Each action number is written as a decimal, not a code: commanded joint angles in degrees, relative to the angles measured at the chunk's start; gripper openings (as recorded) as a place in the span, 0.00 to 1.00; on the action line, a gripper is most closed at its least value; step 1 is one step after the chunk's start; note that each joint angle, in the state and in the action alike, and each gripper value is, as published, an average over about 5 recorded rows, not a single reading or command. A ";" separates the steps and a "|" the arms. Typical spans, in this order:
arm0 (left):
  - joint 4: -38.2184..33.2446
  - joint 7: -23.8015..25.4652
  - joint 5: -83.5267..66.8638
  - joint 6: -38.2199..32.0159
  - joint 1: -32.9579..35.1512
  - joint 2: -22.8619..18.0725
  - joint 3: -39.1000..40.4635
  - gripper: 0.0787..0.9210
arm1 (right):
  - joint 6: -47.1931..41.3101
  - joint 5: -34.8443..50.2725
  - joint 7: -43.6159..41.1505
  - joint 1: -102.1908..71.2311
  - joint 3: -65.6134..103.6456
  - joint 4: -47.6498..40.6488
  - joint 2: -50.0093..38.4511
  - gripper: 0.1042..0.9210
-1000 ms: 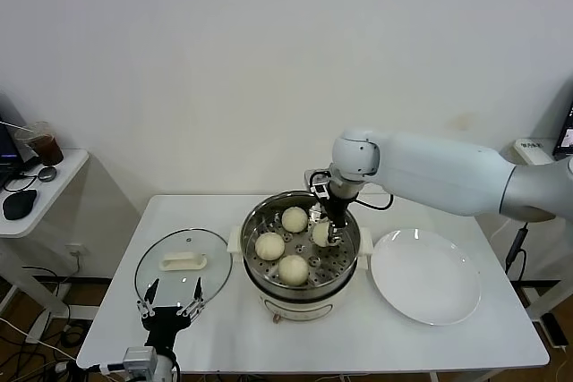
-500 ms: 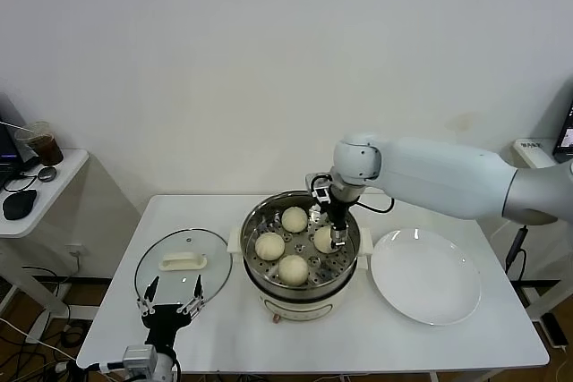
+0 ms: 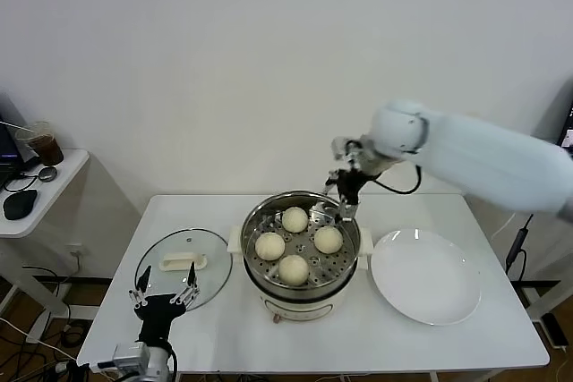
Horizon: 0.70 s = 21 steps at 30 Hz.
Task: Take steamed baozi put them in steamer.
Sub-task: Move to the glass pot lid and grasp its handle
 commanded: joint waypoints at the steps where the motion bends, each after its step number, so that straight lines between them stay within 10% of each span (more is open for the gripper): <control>1: -0.37 -0.23 -1.71 -4.39 0.28 -0.16 -0.12 0.88 | 9.82 12.32 24.11 -15.87 26.73 5.78 -18.15 0.88; 8: -0.31 -0.51 -2.18 -6.62 1.39 -0.13 -0.01 0.88 | 10.62 10.56 37.80 -57.03 72.74 9.50 -18.16 0.88; 21: 5.20 -1.48 7.58 -11.28 -0.94 1.74 -1.20 0.88 | 18.86 1.17 47.95 -98.64 113.14 14.92 16.15 0.88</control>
